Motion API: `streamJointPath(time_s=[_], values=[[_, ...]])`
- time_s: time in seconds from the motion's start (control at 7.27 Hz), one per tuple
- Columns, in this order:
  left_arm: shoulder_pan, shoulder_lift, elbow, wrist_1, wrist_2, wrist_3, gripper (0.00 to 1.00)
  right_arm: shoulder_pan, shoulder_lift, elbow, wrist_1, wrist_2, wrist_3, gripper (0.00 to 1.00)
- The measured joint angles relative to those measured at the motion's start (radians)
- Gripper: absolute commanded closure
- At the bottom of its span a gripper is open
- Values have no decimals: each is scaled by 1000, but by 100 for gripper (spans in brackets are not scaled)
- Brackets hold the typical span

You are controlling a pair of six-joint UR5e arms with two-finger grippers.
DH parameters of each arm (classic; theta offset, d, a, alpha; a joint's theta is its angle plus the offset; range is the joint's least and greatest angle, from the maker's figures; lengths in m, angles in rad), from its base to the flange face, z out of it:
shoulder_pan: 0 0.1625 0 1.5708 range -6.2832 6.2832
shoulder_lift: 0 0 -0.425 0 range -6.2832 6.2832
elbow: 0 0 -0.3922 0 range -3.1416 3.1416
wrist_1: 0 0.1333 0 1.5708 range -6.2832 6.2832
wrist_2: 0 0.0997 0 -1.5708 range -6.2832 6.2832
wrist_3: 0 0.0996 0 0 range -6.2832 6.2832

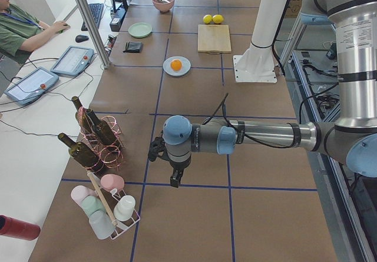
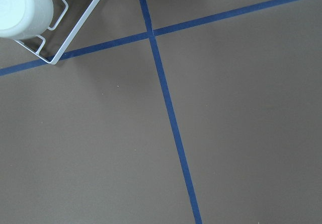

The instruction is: Pick orange to plate

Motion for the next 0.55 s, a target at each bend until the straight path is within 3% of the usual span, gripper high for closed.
streamJointPath(time_s=[0.28, 0.55], values=[[0, 0, 0, 0, 1, 0, 0, 11, 3, 54, -105, -6, -43, 0], [0, 0, 0, -1, 3, 0, 0, 12, -3, 61, -116, -6, -53, 0]])
